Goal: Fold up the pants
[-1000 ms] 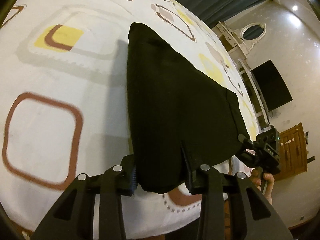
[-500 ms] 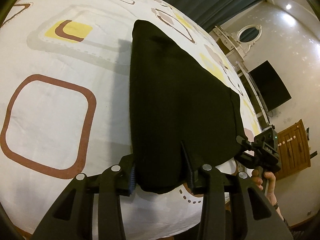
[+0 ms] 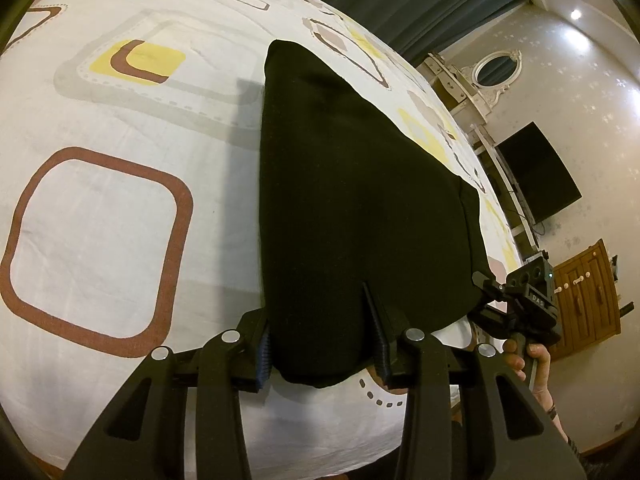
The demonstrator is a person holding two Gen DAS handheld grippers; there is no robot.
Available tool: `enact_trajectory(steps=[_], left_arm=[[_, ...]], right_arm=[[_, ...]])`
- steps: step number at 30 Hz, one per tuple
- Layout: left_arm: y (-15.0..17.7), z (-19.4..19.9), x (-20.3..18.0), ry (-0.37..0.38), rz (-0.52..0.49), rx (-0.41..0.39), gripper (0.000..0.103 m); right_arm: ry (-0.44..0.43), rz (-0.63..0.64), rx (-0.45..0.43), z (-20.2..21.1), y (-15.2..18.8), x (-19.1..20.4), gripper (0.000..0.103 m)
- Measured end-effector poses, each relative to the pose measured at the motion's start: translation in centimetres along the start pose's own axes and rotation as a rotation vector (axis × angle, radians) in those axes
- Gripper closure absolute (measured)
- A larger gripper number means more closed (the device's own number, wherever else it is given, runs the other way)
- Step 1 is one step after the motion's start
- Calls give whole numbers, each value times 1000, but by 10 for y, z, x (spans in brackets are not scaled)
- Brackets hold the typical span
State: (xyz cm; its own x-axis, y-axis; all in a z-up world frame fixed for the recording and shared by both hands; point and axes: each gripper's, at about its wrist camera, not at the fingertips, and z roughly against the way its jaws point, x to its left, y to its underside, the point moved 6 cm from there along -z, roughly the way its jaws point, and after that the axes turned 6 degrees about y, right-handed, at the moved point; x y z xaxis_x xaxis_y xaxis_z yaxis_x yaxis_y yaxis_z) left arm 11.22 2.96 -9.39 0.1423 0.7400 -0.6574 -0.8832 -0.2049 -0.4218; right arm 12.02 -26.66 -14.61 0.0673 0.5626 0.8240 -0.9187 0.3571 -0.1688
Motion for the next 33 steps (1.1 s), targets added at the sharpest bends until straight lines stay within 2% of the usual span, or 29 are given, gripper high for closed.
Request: enact_trajectory(steps=[4,7,12,18,23,25,29,33], left_arm=[[0,1,3,9,0,7,60],[-1,2,4,0,-9,-1,52],[3,9,4,-77,-60,-37,29],[7,19,-3,-197,-95,-63,25],[13,27,-23,-330,-151,-91,25],[16,26,-29,-349,-167,-87,25],[24,33,-41,-397,-193,-112,25],[27,41,-48,-408,-190,-143,24]], right_arm=[[-7,-3,-3,2,-1,-1,70],[-21,-28,-8,5,-2,-4,68],[-47,-66,-18,16,-2,-9,58],[-17,-62,-25,37,8,-12,49],[119,0,-49,56,23,-8,36],[231,56,-71,63,31,-2,30],[457,155,-113,69,42,11,28],[591,256,-166,71,48,30,27]])
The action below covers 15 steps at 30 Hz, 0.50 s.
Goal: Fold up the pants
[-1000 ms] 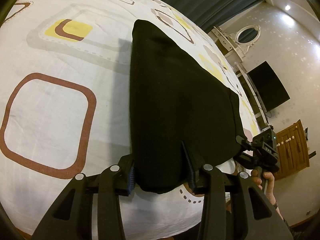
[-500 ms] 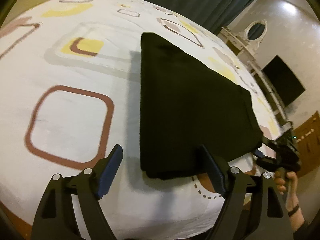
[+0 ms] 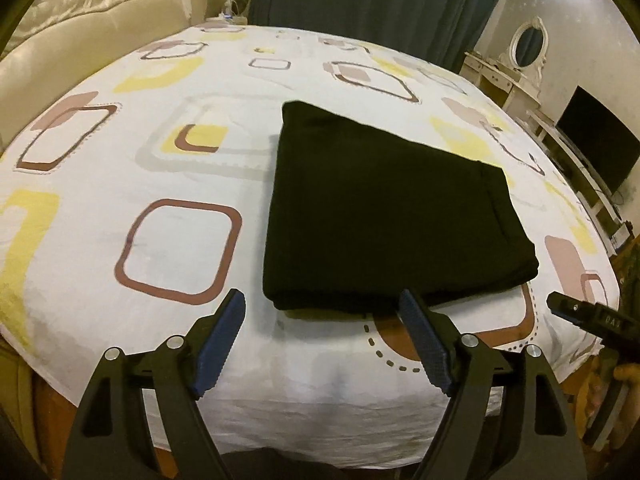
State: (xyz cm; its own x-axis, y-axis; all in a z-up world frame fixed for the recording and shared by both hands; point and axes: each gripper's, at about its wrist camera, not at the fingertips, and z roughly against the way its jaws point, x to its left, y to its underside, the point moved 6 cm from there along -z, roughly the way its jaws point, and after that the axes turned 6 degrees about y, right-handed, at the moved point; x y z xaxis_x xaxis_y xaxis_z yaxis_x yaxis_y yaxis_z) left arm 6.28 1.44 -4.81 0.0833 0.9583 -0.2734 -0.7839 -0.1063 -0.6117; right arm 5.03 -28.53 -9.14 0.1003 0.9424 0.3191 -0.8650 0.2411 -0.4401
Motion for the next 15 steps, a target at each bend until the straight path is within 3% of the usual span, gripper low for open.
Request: enact_trajectory(steps=[5,11,15], left_arm=[[2,12,-4,-41,-13,-43,21],[6,15,-9,-72,-51,-59,18],[7,14,-10,-48,-38,-56,18]], right_arm=[[124,114,-82,11,2,17,22],[156,148,-103,10,11,15,21],[181,146,-120,10,11,13,18]])
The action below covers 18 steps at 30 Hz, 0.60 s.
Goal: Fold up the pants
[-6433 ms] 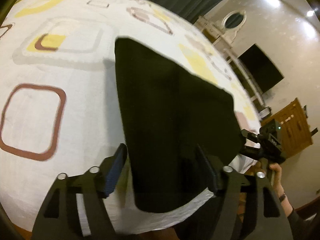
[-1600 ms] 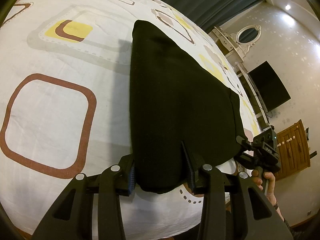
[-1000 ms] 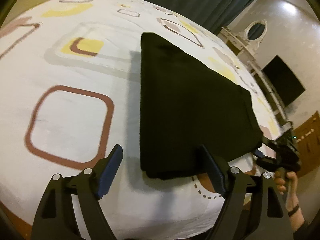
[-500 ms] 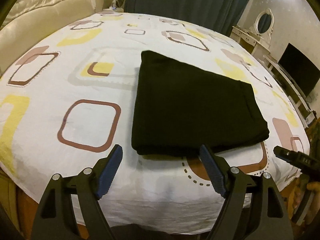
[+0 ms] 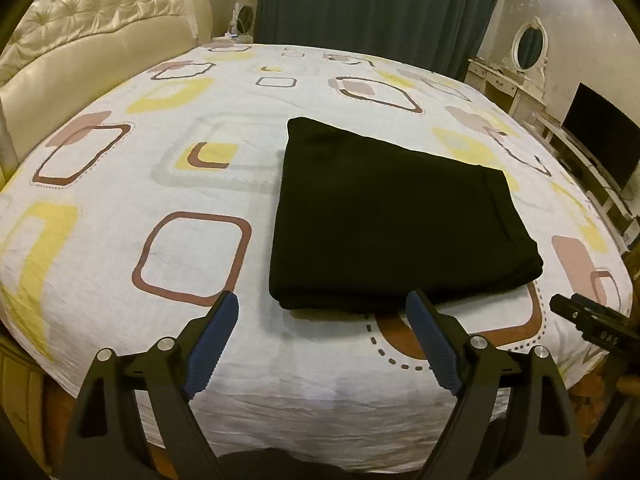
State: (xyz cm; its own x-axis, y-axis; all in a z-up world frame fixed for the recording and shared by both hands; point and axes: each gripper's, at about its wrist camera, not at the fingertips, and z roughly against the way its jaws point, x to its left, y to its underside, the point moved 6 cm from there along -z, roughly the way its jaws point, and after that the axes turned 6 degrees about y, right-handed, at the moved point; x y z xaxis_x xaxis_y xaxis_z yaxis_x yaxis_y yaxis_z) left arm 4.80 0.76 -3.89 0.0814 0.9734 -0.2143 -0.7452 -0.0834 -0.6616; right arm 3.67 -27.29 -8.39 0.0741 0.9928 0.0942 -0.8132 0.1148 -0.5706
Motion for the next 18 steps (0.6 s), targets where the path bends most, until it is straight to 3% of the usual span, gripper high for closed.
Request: enact_trajectory(steps=[18], left_arm=[[1,0,-8,-38,-54,-24,17]], right_arm=[[8,19,-13,-2,3,6,12]])
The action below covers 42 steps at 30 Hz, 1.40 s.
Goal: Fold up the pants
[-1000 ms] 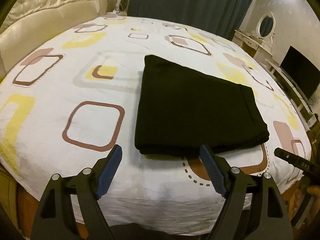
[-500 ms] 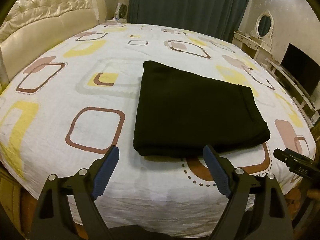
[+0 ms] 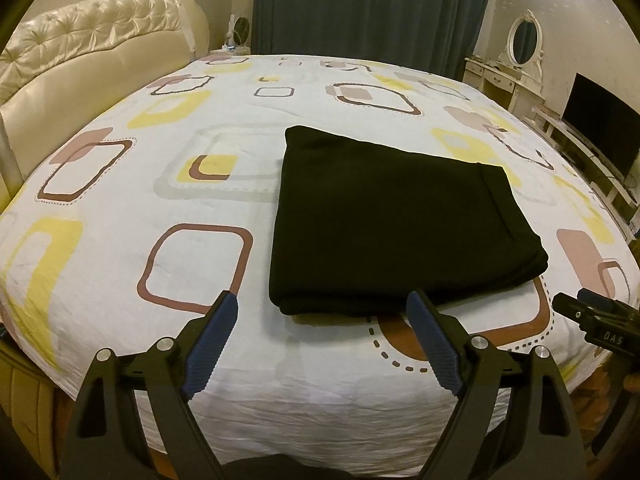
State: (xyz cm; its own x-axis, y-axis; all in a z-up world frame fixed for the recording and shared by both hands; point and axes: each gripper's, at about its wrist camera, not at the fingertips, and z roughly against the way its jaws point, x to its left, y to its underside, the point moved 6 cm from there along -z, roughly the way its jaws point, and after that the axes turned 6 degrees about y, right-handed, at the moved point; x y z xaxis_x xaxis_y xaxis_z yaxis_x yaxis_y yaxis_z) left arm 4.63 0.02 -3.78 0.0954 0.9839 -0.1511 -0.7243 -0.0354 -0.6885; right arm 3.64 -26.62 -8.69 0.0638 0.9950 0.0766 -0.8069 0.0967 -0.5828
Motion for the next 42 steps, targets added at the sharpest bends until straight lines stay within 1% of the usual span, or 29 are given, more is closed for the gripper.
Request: enact_trajectory(steps=[36,42], left_arm=[[-2,-2,-4,5,-11,-2,17],[-3,-2,-4,9,-14,10,17]], right_arm=[[-6,-3,4,0,2,4,12],[-7,-3,6,-1,3,6,12]])
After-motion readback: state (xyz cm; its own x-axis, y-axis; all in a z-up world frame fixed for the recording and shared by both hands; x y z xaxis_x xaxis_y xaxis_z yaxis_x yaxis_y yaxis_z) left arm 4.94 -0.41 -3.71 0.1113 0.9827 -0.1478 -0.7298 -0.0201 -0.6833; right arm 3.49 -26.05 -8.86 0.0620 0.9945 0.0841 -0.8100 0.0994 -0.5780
